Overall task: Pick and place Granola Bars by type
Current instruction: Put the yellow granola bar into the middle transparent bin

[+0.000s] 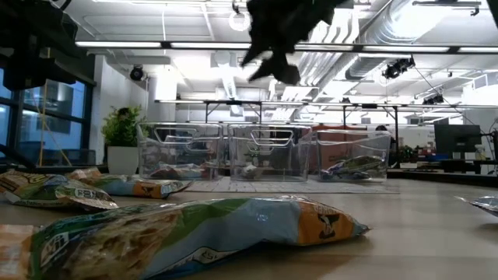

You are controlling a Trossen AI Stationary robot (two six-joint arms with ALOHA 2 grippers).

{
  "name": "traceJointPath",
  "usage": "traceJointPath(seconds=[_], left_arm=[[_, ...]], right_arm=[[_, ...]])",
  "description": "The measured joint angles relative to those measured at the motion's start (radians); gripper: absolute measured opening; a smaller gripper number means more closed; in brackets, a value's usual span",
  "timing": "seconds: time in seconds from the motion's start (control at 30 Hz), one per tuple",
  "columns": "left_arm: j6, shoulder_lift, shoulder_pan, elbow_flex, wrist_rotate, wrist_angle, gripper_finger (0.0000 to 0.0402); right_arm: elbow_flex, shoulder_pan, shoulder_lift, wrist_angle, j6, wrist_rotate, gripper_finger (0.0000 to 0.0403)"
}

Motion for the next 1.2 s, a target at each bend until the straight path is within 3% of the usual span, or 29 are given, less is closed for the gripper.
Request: traceJointPath(seconds=[0.2, 0.4, 0.67, 0.83, 0.97, 1.2], left_arm=[[-0.003, 0.000, 0.000, 0.000, 0.001, 0.000, 0.0204], [-0.004, 0.000, 0.000, 0.000, 0.016, 0.001, 0.0204], [-0.015, 0.000, 0.000, 0.000, 0.022, 0.009, 0.0204], [-0.018, 0.000, 0.000, 0.000, 0.023, 0.008, 0.0204], [-0.019, 0.000, 0.000, 0.000, 0.022, 0.008, 0.0204], [-0.019, 0.000, 0.000, 0.000, 0.022, 0.004, 0.0204]], right_arm=[[0.000, 0.175, -0.024, 0.103, -0.017, 0.059, 0.0154], [0.001, 0.301, 0.014, 0.133, -0.062, 0.201, 0.0154], [0.018, 0.373, 0.103, 0.187, -0.074, 0.181, 0.0154], [0.190, 0.400, 0.226, 0.168, -0.164, 0.173, 0.0154], [0.414, 0.403, 0.375, -0.022, -0.212, 0.222, 0.0154], [0.726, 0.389, 0.621, -0.494, -0.228, 0.213, 0.0154]])
